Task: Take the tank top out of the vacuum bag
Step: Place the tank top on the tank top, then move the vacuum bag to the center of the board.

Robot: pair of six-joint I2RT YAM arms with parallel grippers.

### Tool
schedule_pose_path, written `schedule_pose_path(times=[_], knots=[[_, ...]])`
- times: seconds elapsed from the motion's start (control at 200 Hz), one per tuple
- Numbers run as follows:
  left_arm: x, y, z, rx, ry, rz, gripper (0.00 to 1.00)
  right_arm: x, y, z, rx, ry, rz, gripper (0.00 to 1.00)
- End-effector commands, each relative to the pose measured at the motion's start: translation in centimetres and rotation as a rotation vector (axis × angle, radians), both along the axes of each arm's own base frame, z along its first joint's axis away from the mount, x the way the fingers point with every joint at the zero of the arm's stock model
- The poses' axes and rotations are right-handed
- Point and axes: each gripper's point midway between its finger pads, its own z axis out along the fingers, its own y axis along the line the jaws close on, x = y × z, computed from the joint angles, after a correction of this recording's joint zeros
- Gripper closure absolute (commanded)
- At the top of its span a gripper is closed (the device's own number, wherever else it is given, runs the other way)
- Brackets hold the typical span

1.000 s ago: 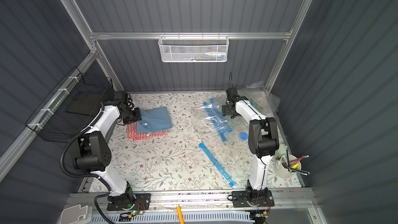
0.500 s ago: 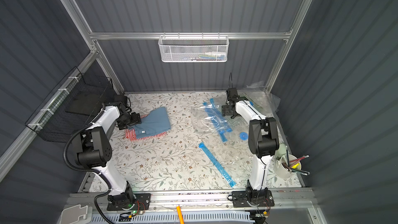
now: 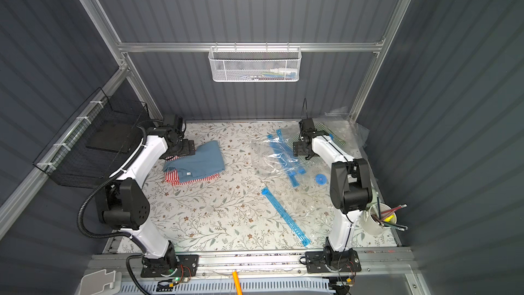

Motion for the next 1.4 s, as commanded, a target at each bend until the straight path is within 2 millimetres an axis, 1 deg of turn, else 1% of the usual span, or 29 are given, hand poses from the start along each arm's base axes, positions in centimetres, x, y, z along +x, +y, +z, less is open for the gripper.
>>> schedule_pose_path(times=[0.0, 0.085, 0.16, 0.19, 0.205, 0.215, 0.225, 0.275, 0.325, 0.375, 0.44, 0.555, 0.725, 0.8, 0.825, 0.875, 0.941, 1.011, 1.056, 1.096, 1.101, 1.116, 1.161, 1.261, 1.396], knots=[[0.5, -3.3, 2.4, -0.121, -0.106, -0.043, 0.00, -1.0, 0.2, 0.5, 0.054, -0.008, -0.019, 0.01], [0.8, -7.5, 2.4, -0.209, -0.137, -0.113, 0.00, -1.7, 0.2, 0.7, 0.098, -0.015, -0.053, 0.01], [1.0, -11.2, 2.1, -0.350, -0.166, -0.163, 0.00, -2.4, 0.5, 0.8, 0.148, -0.018, -0.070, 0.01], [1.2, -12.7, 2.3, -0.408, -0.195, -0.186, 0.00, -2.7, 0.6, 0.8, 0.170, -0.021, -0.075, 0.01], [1.4, -13.4, 2.8, -0.433, -0.217, -0.199, 0.00, -2.8, 0.6, 0.9, 0.181, -0.028, -0.085, 0.01], [1.0, -13.8, 1.8, -0.445, -0.200, -0.204, 0.00, -3.0, 0.6, 0.8, 0.188, -0.030, -0.089, 0.01], [0.8, -14.2, 1.5, -0.456, -0.199, -0.212, 0.00, -3.0, 0.7, 1.0, 0.196, -0.037, -0.092, 0.01], [0.6, -16.5, 1.6, -0.505, -0.227, -0.266, 0.00, -3.6, 0.9, 0.9, 0.227, -0.052, -0.103, 0.01], [0.5, -18.5, 1.7, -0.536, -0.248, -0.322, 0.00, -3.9, 1.0, 1.0, 0.255, -0.071, -0.114, 0.01], [0.2, -20.1, 1.5, -0.567, -0.252, -0.365, 0.00, -4.2, 0.7, 0.6, 0.256, -0.070, -0.136, 0.01], [0.1, -21.5, 0.9, -0.612, -0.240, -0.396, 0.00, -4.6, 0.2, 0.0, 0.232, -0.055, -0.152, 0.01], [-0.2, -22.8, 0.0, -0.642, -0.225, -0.419, 0.00, -4.8, -0.5, -1.1, 0.190, -0.025, -0.179, 0.01], [-0.7, -23.5, -1.1, -0.654, -0.207, -0.435, 0.00, -4.5, -1.3, -3.0, 0.144, 0.012, -0.217, 0.01], [-0.8, -23.6, -1.5, -0.662, -0.202, -0.436, 0.00, -4.2, -1.5, -3.2, 0.126, 0.010, -0.225, 0.08], [-0.9, -23.6, -1.6, -0.664, -0.199, -0.437, 0.00, -4.1, -1.7, -3.3, 0.118, 0.010, -0.229, 0.13], [-0.9, -23.7, -1.8, -0.667, -0.195, -0.439, 0.00, -3.8, -2.1, -3.2, 0.099, 0.003, -0.240, 0.30], [-1.0, -23.7, -1.9, -0.667, -0.192, -0.443, 0.00, -3.5, -2.5, -3.2, 0.080, -0.004, -0.248, 0.44], [-1.1, -23.9, -2.1, -0.671, -0.185, -0.449, 0.00, -3.5, -2.8, -3.2, 0.062, -0.003, -0.258, 0.64], [-1.1, -23.8, -2.2, -0.673, -0.182, -0.446, 0.00, -3.5, -3.0, -2.9, 0.053, -0.010, -0.263, 0.76], [-1.2, -23.9, -2.2, -0.676, -0.181, -0.448, 0.00, -3.5, -3.2, -2.6, 0.048, -0.018, -0.267, 0.84], [-1.2, -23.9, -2.2, -0.676, -0.182, -0.448, 0.00, -3.6, -3.2, -2.4, 0.047, -0.022, -0.269, 0.86], [-1.2, -23.9, -2.2, -0.677, -0.182, -0.447, 0.00, -3.6, -3.3, -2.3, 0.046, -0.026, -0.271, 0.88], [-1.3, -23.9, -2.1, -0.681, -0.181, -0.450, 0.00, -3.9, -3.6, -1.6, 0.034, -0.045, -0.280, 1.00], [-1.4, -23.8, -2.0, -0.677, -0.190, -0.455, 0.00, -4.4, -4.5, -0.1, 0.000, -0.084, -0.296, 1.00], [-1.1, -23.9, -2.1, -0.669, -0.193, -0.459, 0.00, -5.3, -5.7, 2.5, -0.060, -0.136, -0.289, 1.00]])
